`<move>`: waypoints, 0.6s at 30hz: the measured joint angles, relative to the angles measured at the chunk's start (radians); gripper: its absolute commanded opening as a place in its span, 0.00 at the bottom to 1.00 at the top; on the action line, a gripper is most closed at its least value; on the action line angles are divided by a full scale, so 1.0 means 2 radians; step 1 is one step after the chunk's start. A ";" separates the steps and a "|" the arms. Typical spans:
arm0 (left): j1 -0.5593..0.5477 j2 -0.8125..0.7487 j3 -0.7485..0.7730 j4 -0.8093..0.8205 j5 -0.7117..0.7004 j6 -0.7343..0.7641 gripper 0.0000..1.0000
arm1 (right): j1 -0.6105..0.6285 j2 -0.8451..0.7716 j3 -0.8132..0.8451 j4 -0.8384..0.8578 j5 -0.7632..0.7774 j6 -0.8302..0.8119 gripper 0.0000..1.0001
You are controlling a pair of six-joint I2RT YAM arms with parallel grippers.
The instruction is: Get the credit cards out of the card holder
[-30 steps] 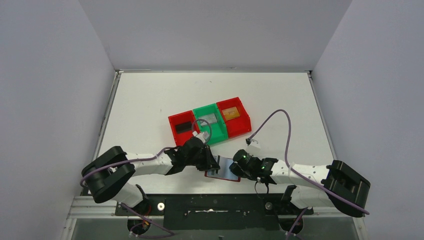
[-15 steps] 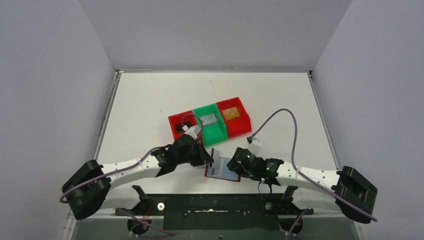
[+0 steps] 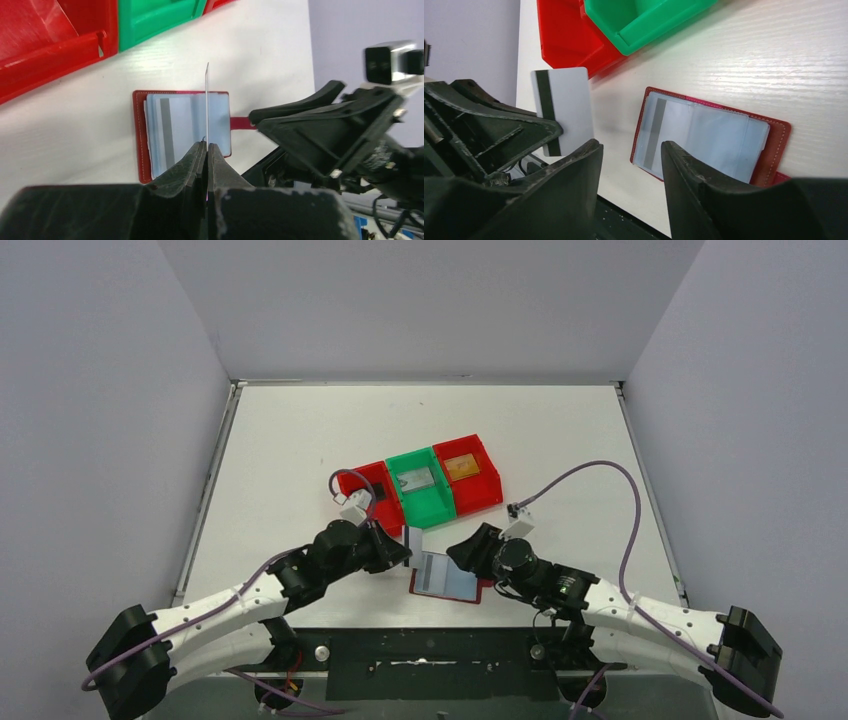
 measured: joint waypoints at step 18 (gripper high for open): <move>0.006 -0.083 -0.026 -0.041 -0.054 -0.027 0.00 | -0.006 0.181 0.050 -0.067 -0.022 0.027 0.31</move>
